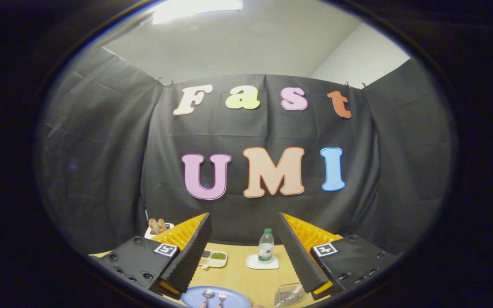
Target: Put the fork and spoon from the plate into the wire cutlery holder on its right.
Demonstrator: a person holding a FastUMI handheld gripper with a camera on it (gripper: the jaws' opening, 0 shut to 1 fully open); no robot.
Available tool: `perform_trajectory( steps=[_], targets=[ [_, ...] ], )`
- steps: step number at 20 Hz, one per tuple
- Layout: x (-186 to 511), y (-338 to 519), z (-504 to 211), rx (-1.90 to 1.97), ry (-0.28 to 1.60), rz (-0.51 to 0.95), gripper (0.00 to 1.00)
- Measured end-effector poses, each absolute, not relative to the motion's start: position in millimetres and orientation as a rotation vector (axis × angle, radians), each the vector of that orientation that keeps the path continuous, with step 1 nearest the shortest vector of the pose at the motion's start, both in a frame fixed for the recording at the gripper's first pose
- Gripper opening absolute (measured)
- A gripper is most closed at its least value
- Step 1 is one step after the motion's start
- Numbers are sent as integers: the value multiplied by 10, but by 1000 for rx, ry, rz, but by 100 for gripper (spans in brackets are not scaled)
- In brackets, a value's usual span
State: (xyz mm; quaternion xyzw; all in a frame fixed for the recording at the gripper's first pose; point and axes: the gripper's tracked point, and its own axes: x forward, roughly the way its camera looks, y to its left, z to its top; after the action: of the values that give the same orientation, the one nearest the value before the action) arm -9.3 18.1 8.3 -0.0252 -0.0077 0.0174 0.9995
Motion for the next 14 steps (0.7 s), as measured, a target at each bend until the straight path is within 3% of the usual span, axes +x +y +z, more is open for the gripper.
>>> perform_trajectory(
  steps=[7,14],
  targets=[
    [-143,215,48,-60,8,48,98],
    [-93,310,-428,-89,150,84,98]
  ],
)
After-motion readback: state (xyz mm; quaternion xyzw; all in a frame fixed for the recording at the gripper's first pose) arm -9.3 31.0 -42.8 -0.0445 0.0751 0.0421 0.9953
